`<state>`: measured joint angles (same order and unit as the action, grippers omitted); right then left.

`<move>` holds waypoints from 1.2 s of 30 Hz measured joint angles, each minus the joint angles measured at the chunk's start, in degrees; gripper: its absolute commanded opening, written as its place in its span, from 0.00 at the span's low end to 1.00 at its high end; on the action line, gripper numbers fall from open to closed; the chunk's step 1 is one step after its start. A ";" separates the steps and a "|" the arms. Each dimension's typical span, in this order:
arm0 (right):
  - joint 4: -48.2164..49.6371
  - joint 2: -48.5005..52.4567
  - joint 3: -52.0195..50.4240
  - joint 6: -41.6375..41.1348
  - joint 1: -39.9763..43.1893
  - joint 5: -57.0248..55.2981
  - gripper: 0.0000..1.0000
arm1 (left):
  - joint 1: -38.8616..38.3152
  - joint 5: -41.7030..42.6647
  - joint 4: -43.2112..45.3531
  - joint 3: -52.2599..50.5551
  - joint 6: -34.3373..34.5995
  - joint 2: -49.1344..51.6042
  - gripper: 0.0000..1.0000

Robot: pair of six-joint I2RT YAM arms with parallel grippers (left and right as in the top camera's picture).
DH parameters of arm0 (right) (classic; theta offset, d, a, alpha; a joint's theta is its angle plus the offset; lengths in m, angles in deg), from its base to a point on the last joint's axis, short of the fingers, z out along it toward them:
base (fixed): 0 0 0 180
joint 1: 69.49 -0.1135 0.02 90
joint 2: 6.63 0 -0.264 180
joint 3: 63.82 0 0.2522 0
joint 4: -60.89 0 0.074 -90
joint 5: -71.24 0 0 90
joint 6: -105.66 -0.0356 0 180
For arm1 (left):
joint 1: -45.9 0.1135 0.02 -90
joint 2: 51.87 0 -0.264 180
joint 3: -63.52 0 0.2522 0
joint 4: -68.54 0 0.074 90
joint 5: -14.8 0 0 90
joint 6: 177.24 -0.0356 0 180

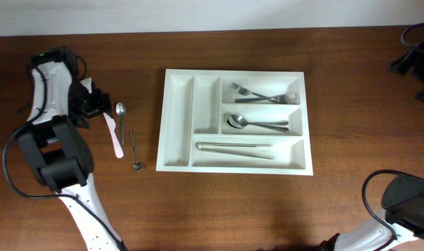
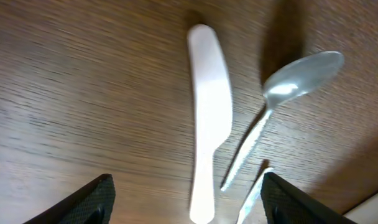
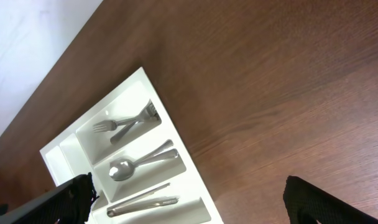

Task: Pack container
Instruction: 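Return the left gripper to the pink knife and small spoon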

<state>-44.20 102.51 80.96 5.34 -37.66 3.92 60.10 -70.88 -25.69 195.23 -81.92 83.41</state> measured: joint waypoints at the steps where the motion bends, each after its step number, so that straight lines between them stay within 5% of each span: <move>1: 0.00 0.00 0.00 -0.02 0.00 0.00 0.99 | -0.55 -0.26 0.00 -0.24 0.17 0.00 0.71; 15: 0.02 0.00 0.00 -0.02 0.00 0.00 0.99 | -2.56 -1.99 5.75 -10.14 0.79 -0.04 0.69; 22: 0.00 0.00 0.00 -0.02 0.00 0.00 0.99 | -2.56 -1.95 5.92 -10.16 0.96 -0.07 0.59; 36: 0.02 0.00 0.00 0.02 0.00 0.00 0.99 | -2.56 -4.68 5.86 -10.60 1.44 -3.10 0.62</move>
<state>-44.18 102.51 80.96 5.36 -37.66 3.92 57.54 -75.56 -19.83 184.63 -80.48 80.31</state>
